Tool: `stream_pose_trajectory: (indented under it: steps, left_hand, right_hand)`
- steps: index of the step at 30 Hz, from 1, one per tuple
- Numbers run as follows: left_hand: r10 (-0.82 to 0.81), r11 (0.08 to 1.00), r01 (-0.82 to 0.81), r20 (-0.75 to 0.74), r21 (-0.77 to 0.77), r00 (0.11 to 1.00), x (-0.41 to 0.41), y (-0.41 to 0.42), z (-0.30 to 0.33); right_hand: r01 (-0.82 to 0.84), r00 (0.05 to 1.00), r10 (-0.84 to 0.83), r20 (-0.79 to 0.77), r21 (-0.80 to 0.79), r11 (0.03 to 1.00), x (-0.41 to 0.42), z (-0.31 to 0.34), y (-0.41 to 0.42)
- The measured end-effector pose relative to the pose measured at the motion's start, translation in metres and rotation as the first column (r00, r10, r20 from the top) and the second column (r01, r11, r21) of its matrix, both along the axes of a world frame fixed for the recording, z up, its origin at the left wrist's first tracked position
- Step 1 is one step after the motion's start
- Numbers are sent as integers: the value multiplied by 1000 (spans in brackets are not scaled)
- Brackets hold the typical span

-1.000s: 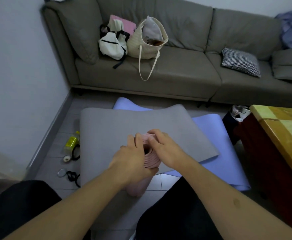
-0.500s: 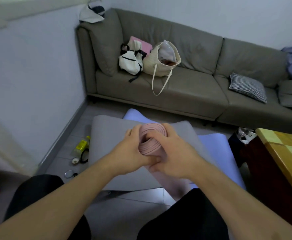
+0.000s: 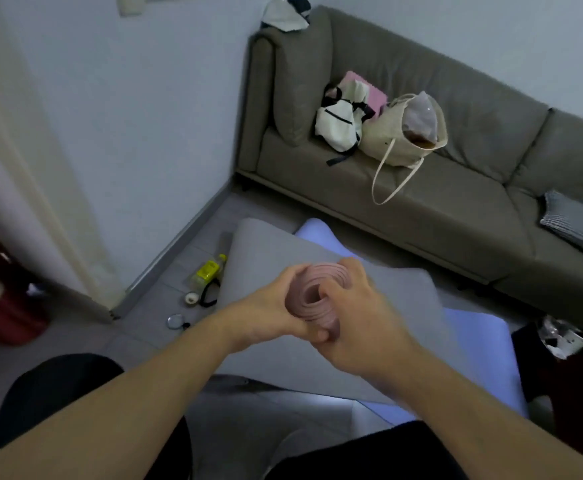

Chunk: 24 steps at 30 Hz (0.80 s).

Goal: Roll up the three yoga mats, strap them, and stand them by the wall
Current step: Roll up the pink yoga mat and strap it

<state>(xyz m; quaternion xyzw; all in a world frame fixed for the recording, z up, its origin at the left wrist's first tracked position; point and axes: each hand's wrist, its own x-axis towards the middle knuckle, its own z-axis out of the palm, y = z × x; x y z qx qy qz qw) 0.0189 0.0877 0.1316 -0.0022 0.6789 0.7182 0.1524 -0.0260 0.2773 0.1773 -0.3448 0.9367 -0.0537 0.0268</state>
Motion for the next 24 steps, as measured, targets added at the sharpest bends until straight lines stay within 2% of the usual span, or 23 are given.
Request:
stream_pose_trajectory:
  steps: [3, 5, 8, 10, 12, 16, 22, 24]
  left_hand:
    - [14, 1000, -16, 159, 15, 987, -13, -50, -37]
    - [112, 993, -98, 289, -61, 951, -23, -79, -66]
    - [394, 919, -366, 423, -149, 816, -41, -119, -126]
    - [540, 835, -519, 444, -182, 715, -49, -136, -158]
    - [623, 772, -597, 450, -218, 640, -62, -155, -197]
    - [659, 733, -638, 481, -237, 578, -84, -169, -270]
    - [656, 734, -626, 509, -262, 557, -112, -162, -353]
    - [663, 739, -606, 479, -294, 575, -124, -163, -373]
  right_hand:
    - [-48, 998, 53, -26, 158, 986, -18, -35, -40]
    - [-71, 996, 84, -34, 294, 953, -28, -57, -68]
    - [-109, 991, 134, -26, 440, 891, -51, -108, -116]
    - [-127, 987, 157, -22, 483, 866, -63, -139, -142]
    - [-174, 982, 190, 20, 502, 847, -77, -178, -167]
    - [-279, 960, 238, 147, 555, 783, -92, -250, -194]
    - [-324, 945, 229, 233, 583, 745, -105, -324, -201]
    - [-334, 942, 239, 237, 572, 749, -110, -338, -199]
